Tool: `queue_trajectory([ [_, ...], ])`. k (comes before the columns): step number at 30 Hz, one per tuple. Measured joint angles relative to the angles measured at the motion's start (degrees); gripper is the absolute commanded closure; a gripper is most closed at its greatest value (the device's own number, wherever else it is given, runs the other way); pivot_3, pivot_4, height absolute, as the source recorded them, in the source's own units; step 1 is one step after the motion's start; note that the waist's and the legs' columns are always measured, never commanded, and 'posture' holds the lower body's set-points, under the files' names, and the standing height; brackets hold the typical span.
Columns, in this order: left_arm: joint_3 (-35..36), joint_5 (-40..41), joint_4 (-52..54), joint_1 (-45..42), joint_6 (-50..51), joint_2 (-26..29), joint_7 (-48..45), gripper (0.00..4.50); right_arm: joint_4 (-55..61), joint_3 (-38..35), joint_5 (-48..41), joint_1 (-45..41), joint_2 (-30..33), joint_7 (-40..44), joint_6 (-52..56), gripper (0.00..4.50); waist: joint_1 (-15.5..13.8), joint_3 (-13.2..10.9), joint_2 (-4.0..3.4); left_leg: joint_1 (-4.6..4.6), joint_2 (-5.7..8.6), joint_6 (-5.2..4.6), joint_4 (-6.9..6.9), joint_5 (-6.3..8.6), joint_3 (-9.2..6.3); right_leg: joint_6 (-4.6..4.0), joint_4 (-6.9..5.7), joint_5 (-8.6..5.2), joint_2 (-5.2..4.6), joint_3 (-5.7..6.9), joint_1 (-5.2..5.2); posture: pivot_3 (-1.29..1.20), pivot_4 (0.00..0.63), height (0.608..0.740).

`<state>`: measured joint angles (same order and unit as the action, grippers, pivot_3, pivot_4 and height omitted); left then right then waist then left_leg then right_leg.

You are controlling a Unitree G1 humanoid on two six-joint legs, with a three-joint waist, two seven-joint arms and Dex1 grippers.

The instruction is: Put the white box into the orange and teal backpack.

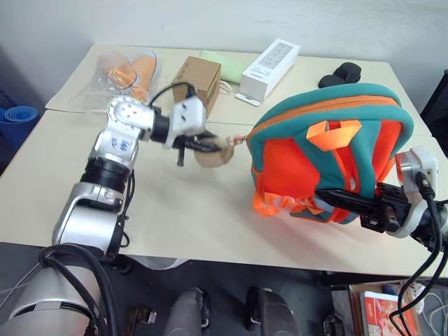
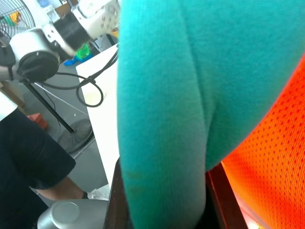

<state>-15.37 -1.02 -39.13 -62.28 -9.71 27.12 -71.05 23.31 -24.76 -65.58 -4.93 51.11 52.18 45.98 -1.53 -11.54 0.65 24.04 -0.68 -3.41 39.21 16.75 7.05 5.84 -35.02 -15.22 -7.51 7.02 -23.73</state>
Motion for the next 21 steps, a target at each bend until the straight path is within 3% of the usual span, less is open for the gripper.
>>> queue_trajectory([
  [4, -5.7, -8.5, 0.2, 2.3, -8.4, -4.1, 8.6, 4.16, -1.8, 0.5, 1.3, -2.6, 0.0, 1.0, 0.0, 4.5, 0.0, 0.0, 0.0, 0.03, 0.02, -0.06, 0.02, 0.0, -0.01, 0.05, 0.04, 0.03, -0.13, -0.03, 0.0, 0.0, 0.15, 0.74],
  [10, -7.1, -11.1, 5.8, 6.3, -8.9, -7.0, 12.8, 4.16, -5.7, 3.8, 2.7, -7.8, -1.1, 2.2, 0.2, 4.5, 0.2, 0.0, -0.04, -0.03, -0.04, -0.06, 0.02, 0.02, -0.01, 0.05, 0.04, 0.03, -0.24, -0.08, 0.02, 0.0, 0.15, 0.74],
  [11, -7.0, -10.9, 7.4, 7.2, -8.0, -6.7, 12.6, 3.61, -6.7, 4.1, 2.7, -9.0, -1.8, 2.2, 0.2, 4.01, 0.3, 0.1, -0.08, -0.07, -0.05, -0.04, 0.02, 0.02, 0.01, 0.05, 0.02, 0.03, -0.23, -0.1, 0.03, 0.0, 0.15, 0.74],
  [15, -4.8, -7.0, 13.7, 11.0, -0.5, -5.1, 9.8, 2.6, -9.7, 6.6, 5.9, -10.6, -1.1, 3.7, 0.1, 2.97, 0.3, 0.1, -0.2, -0.07, -0.06, -0.03, 0.02, 0.02, 0.01, 0.05, 0.01, 0.03, -0.17, -0.08, 0.03, 0.0, 0.15, 0.74],
  [16, -1.8, -1.9, 19.2, 14.3, 7.8, -2.1, 6.5, 2.28, -11.8, 7.8, 8.4, -10.4, 1.8, 6.4, 0.1, 2.64, 0.5, 0.1, -0.22, -0.04, -0.07, -0.03, 0.02, 0.02, 0.05, 0.05, 0.0, 0.03, -0.15, -0.13, -0.01, 0.0, 0.15, 0.74],
  [21, 7.0, 10.4, 31.2, 21.9, 30.5, 8.1, 0.6, 0.74, -21.3, 5.7, 14.1, -8.3, 12.4, 16.9, -1.4, 0.95, 1.0, 0.1, -0.27, -0.04, -0.07, -0.03, 0.01, 0.01, 0.04, 0.05, 0.02, 0.03, -0.08, -0.12, 0.01, 0.0, 0.15, 0.74],
])
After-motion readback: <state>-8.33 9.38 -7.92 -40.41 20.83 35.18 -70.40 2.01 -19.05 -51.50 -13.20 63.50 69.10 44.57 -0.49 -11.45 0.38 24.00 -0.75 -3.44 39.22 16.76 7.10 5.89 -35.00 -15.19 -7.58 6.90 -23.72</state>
